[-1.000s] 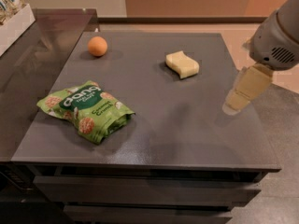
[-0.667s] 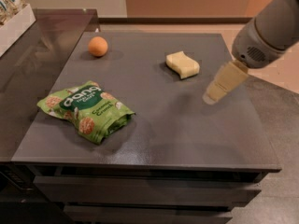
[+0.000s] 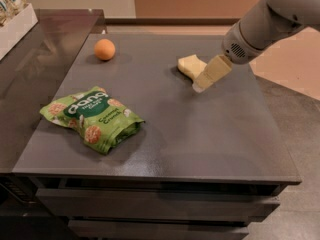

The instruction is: Move sponge near green rice chip bag

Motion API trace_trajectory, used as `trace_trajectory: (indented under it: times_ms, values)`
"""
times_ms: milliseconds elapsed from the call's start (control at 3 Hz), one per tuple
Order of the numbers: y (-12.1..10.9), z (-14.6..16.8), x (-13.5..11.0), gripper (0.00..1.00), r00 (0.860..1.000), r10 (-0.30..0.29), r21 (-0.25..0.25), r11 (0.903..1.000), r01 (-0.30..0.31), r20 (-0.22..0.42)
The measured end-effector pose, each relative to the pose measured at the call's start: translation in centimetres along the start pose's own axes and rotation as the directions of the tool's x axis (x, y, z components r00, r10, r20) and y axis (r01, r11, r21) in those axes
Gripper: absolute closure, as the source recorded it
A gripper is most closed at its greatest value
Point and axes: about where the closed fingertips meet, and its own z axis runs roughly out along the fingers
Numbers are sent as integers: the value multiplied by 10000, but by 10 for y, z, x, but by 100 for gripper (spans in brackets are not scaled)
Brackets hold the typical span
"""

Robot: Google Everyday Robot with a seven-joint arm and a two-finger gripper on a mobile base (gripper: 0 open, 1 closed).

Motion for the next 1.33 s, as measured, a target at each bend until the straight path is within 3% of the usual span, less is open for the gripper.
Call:
trace_trajectory:
  times_ms: [1000,1333]
  values:
    - [-28,84,-22,0,9977,672,-541,9963,-667,74]
    - [-32,100,-23,18,9970,768,-570,9954,-773,-107]
